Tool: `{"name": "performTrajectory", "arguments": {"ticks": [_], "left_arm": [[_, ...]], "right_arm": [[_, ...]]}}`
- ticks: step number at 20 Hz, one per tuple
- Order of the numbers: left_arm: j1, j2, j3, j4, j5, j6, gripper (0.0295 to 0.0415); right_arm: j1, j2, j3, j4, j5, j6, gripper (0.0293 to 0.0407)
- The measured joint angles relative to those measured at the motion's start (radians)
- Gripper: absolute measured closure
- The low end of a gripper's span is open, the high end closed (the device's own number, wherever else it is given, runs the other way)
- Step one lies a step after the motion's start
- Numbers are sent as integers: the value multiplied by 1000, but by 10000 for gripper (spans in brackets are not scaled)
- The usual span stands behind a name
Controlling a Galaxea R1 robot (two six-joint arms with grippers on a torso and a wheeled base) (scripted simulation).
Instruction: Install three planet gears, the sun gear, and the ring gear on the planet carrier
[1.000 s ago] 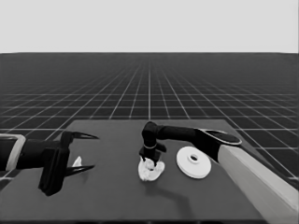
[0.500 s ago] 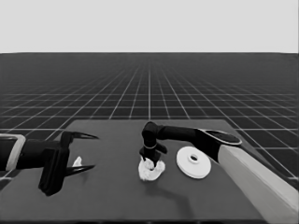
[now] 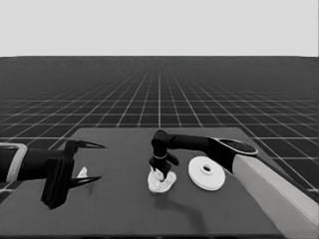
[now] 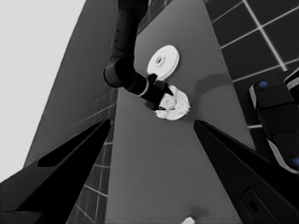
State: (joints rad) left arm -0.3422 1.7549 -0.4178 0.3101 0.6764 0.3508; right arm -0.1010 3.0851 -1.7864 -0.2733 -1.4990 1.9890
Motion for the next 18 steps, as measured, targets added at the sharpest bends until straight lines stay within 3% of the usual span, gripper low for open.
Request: {"name": "performTrajectory", "arguments": {"ticks": [18], "left_arm": [[0, 0, 0, 0, 0, 0, 326]], "right_arm": [[-5, -1, -1, 0, 0, 188, 391]]}}
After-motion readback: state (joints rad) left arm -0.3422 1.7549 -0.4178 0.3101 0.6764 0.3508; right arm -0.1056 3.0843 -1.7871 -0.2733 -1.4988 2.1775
